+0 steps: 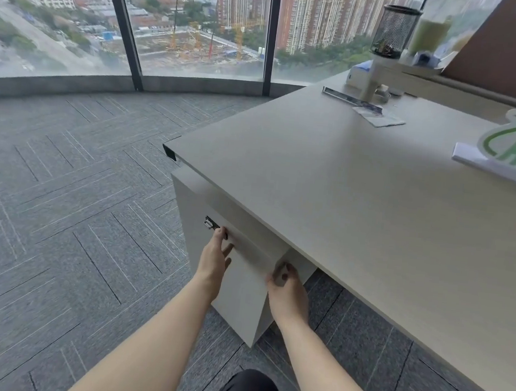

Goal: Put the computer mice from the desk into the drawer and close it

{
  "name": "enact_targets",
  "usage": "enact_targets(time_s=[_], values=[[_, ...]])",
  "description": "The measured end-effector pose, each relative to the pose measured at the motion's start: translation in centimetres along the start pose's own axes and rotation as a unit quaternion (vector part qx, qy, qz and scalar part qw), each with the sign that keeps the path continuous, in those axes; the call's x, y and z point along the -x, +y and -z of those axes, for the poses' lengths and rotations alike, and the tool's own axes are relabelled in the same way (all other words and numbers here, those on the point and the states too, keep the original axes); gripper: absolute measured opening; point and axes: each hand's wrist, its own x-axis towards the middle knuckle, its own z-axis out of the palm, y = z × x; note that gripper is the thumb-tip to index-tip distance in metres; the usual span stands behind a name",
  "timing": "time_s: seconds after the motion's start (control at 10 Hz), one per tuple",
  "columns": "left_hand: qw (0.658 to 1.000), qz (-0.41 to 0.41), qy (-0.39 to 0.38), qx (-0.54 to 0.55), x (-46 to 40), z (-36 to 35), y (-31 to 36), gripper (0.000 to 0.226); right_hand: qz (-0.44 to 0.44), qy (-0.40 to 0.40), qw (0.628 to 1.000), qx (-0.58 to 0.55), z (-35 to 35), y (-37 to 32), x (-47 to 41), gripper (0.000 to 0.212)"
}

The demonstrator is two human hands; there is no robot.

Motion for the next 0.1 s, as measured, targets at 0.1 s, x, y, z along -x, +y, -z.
enact_targets(time_s=[0.1], values=[[0.999,-0.005,0.012,-0.039,2.01,0.55,-0.28,0.05,-0.017,-0.035,0.999,0.004,0.82,-0.33,1.63,0.024]])
